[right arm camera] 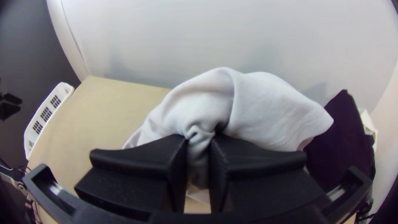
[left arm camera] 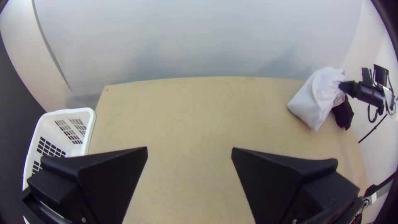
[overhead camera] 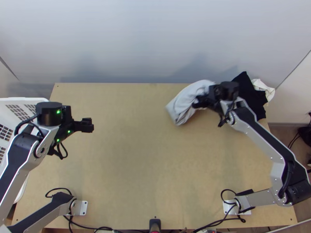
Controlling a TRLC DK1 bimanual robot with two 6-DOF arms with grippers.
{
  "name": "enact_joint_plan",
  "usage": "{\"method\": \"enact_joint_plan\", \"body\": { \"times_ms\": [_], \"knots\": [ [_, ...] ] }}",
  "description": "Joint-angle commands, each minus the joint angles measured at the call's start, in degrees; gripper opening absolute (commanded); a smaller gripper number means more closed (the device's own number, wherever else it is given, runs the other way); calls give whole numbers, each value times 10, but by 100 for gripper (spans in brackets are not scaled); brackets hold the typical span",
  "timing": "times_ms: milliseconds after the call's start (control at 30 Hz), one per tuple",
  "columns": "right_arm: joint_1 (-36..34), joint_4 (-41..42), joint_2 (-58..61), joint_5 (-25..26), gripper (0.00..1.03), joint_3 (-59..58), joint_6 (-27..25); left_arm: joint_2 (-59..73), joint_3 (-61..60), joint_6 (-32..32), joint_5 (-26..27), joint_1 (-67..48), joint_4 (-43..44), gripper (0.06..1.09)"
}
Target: Fold the t-shirt
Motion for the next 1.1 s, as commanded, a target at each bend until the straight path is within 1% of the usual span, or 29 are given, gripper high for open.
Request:
{"method": "enact_joint_plan", "body": {
  "times_ms": [0, 167, 367, 533, 733, 800, 867, 933, 1000, 1067],
  "knots": [
    [-64, -4, 1, 5, 3, 75, -48, -31, -42, 0, -1, 16, 12, 104],
    [-122, 2, 25, 4, 3, 139, -72, -47, -54, 1, 0, 27, 12, 104],
    [-201, 2, 91, 5, 3, 258, -85, -57, -76, -2, 0, 28, 15, 104],
    [-253, -25, 126, 4, 3, 344, -98, -61, -79, -3, 0, 31, 15, 104],
    [-319, -21, 165, 4, 3, 401, -91, -64, -107, -15, 0, 31, 16, 104],
    [-334, -21, 169, 4, 3, 390, -94, -64, -121, -22, 0, 31, 21, 104],
    [-347, -15, 167, 4, 3, 348, -96, -67, -132, -28, 0, 29, 22, 104],
    [-355, -5, 147, 4, 3, 278, -100, -73, -142, -31, 0, 28, 24, 104],
    [-359, 32, 126, 3, 3, 193, -106, -81, -150, -36, 0, 27, 24, 104],
    [-359, 44, 103, 2, 3, 116, -123, -91, -157, -36, 0, 26, 24, 104]
  ]
}}
